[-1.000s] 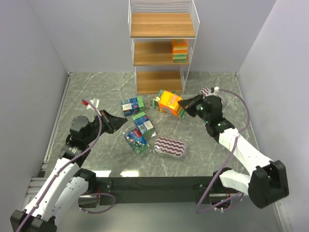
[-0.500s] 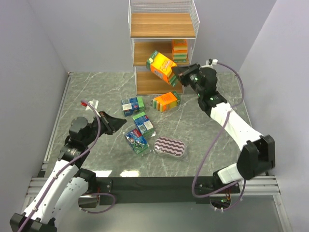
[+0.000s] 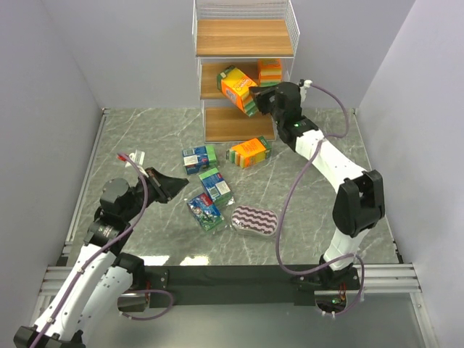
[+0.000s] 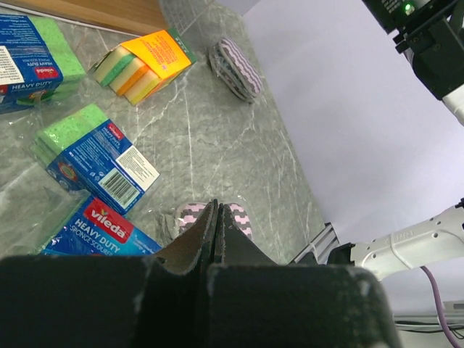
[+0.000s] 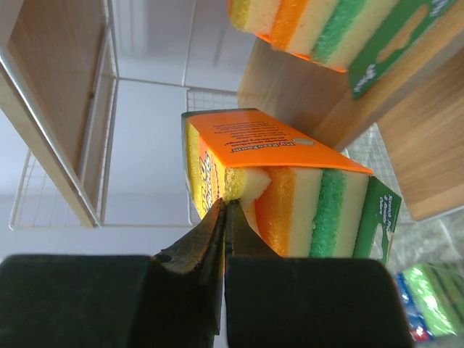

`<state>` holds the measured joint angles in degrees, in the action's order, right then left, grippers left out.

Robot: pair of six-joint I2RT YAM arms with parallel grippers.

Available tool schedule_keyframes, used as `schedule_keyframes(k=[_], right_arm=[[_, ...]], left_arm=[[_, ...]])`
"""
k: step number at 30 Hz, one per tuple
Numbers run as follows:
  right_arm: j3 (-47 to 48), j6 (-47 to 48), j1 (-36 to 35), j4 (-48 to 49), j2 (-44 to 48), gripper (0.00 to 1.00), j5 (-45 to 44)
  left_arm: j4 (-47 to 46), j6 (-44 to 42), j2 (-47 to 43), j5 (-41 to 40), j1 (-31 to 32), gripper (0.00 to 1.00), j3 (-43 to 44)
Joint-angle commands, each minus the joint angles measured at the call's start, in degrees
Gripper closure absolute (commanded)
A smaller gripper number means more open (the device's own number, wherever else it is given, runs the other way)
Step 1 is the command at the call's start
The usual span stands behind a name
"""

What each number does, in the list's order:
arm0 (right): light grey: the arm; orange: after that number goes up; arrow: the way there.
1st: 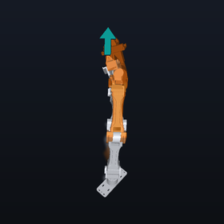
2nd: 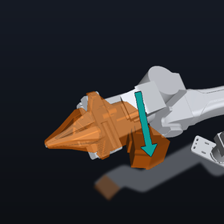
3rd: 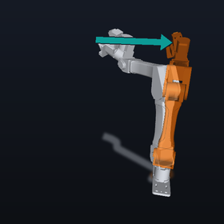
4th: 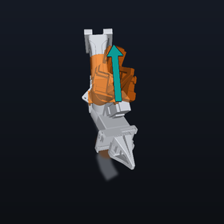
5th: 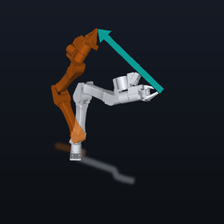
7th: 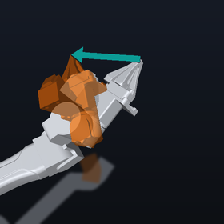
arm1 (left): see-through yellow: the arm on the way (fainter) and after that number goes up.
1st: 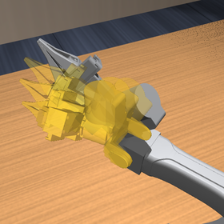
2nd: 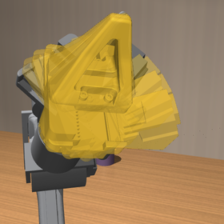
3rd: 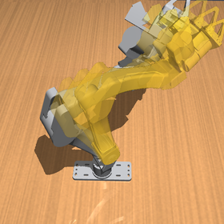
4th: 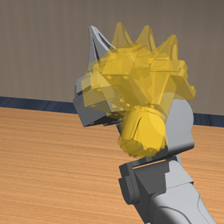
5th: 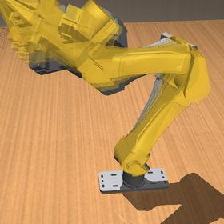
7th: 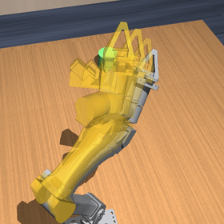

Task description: Place and organize the cleaning sponges onto the shelf

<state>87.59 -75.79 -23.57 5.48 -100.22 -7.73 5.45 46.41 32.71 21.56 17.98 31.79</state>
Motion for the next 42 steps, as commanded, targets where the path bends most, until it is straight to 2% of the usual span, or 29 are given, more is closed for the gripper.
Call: schedule_keyframes(k=[1,13,24,28,42], right_arm=[[5.39,-2.08,-1.74,2.79,-0.41,1.0,-6.76],[14.44,-8.41,-3.32,-0.72,-9.36,1.0,-16.7],[15.77,-10.69,-5.25,1.03,-11.92,1.0,-26.19],[19.98,-10.43,-5.96,-0.55,-14.38,1.0,-29.36],[19.81,-10.26,-7.19,-0.03,-14.47,1.0,-36.57]], left_arm=[[-0.97,0.87,-0.8,0.06,0.13,0.99,1.61],[0.35,0.87,-2.12,-0.38,0.13,0.99,1.52],[0.87,0.87,-2.04,-0.82,0.13,0.99,1.61],[0.79,1.05,-1.6,-0.47,0.13,0.99,1.7],[0.52,1.05,-0.81,-0.56,0.13,0.99,2.13]])
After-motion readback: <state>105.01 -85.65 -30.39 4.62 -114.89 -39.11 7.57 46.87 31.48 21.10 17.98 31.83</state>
